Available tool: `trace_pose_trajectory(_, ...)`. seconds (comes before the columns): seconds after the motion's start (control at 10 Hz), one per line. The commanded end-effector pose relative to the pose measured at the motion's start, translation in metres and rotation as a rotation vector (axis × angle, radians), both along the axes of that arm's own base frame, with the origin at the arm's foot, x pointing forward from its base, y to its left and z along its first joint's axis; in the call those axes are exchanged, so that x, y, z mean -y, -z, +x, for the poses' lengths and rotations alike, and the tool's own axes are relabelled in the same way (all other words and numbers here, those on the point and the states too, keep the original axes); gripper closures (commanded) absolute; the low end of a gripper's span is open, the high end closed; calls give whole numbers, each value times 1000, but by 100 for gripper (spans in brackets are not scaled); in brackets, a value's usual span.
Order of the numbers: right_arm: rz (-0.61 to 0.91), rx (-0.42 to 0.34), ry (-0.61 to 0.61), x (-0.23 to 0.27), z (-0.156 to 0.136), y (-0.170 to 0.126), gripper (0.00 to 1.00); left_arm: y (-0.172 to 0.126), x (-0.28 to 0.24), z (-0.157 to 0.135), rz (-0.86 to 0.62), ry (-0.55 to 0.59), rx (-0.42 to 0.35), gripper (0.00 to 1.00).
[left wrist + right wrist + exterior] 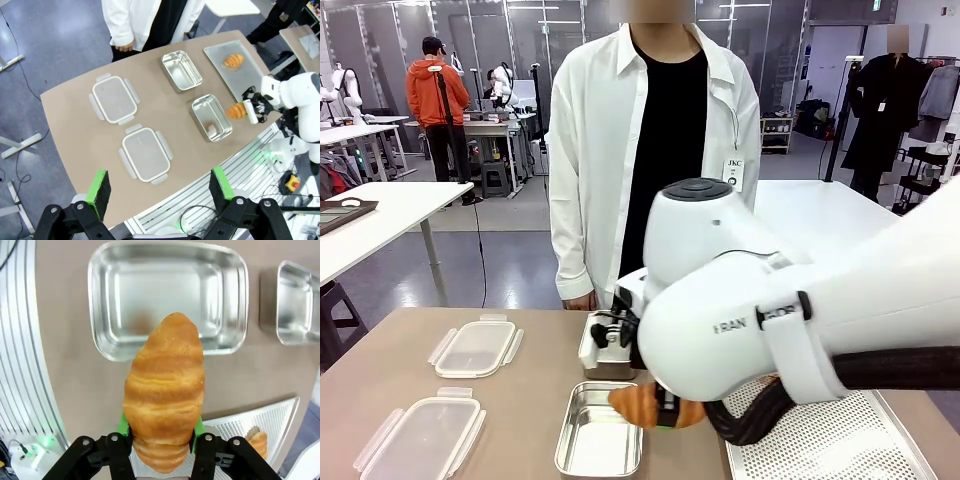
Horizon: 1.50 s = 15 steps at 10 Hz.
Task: Place the bread into the airtight container.
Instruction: Pick up a Butter Roll and place it into an empty Airtight Container.
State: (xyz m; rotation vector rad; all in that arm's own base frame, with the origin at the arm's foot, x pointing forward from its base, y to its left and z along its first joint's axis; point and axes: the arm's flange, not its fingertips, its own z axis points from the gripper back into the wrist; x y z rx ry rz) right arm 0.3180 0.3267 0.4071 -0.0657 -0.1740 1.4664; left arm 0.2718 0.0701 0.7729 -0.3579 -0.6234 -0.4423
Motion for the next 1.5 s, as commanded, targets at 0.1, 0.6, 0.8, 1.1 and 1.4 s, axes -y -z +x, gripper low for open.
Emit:
trace_pose_trajectory(0.1, -5, -37, 0, -39, 1, 6, 49, -1, 0, -1, 1, 21, 4, 0)
trace_pose_trajectory(0.6, 5, -25, -29, -37, -2, 7, 49, -1, 0, -1, 1, 21, 4, 0)
trace_pose_trajectory(0.8, 5, -25, -29, -37, -2, 7, 49, -1, 0, -1, 1, 21, 4, 0)
trace_pose_trajectory(1.1, 34, -71, -43, -46, -1, 12, 48, -1, 0, -1, 1, 21, 4, 0)
trace_pose_trajectory(1.4, 70, -32, 267, -53, 11, 7, 48, -1, 0, -1, 1, 21, 4, 0)
